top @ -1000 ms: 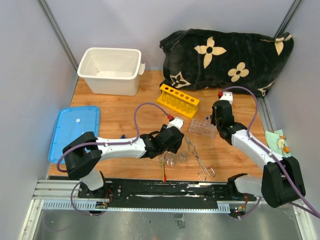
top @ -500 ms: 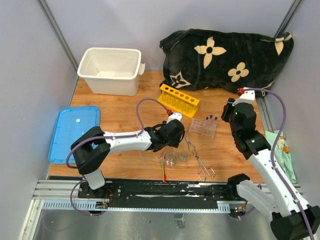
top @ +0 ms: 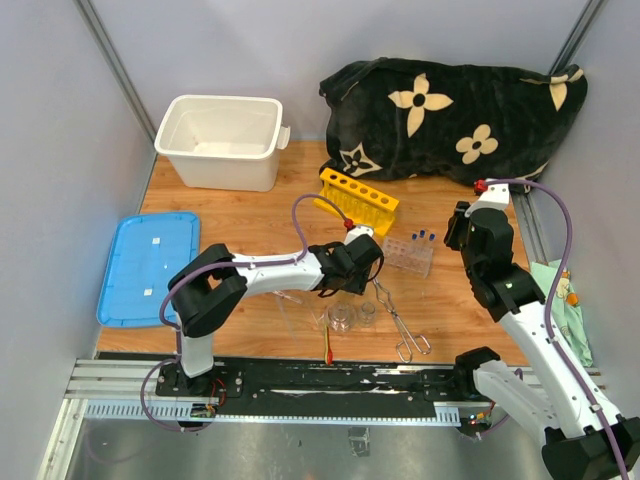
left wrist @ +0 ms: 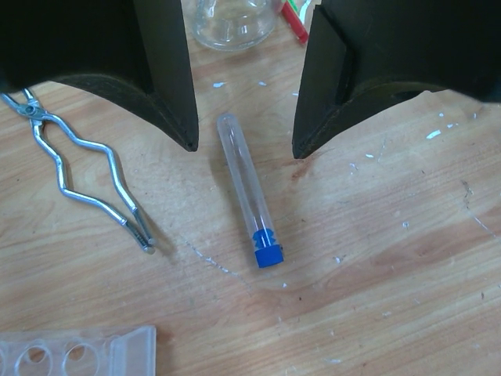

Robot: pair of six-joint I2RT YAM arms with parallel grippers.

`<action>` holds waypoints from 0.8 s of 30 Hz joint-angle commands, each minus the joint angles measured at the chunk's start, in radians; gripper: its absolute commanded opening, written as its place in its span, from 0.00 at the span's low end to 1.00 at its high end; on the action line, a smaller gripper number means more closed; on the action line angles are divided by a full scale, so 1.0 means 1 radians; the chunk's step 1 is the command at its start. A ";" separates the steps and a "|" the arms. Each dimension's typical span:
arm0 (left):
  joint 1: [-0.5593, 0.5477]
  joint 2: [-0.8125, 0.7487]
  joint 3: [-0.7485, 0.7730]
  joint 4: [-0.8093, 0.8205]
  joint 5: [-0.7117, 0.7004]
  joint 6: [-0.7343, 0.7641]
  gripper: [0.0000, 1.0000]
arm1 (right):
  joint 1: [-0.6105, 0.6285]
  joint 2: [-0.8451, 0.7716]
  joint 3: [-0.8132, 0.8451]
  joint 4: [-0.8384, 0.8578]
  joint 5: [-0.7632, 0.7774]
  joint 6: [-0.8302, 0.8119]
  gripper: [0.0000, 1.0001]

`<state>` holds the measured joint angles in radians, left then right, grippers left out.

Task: Organize the chemistry lab equipment
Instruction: Pick up the test tube at the center of the board.

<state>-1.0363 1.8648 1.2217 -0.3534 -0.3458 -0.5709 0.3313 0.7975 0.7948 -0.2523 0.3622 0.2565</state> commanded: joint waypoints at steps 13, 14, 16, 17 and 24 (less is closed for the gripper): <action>0.014 0.034 -0.001 -0.008 0.019 -0.017 0.48 | 0.013 -0.001 -0.011 0.022 -0.015 -0.012 0.29; 0.016 0.040 0.003 -0.009 0.020 -0.017 0.48 | 0.013 -0.001 -0.010 0.022 -0.014 -0.013 0.29; 0.018 0.051 0.007 -0.009 0.023 -0.017 0.48 | 0.012 -0.001 -0.010 0.022 -0.013 -0.014 0.29; 0.018 0.056 0.006 -0.008 0.024 -0.017 0.48 | 0.012 -0.001 -0.011 0.022 -0.011 -0.015 0.29; 0.020 0.075 0.003 0.008 0.034 -0.018 0.46 | 0.012 0.003 -0.013 0.024 -0.017 -0.015 0.29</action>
<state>-1.0222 1.9091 1.2213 -0.3614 -0.3260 -0.5842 0.3313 0.7994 0.7933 -0.2508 0.3561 0.2565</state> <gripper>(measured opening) 0.478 0.292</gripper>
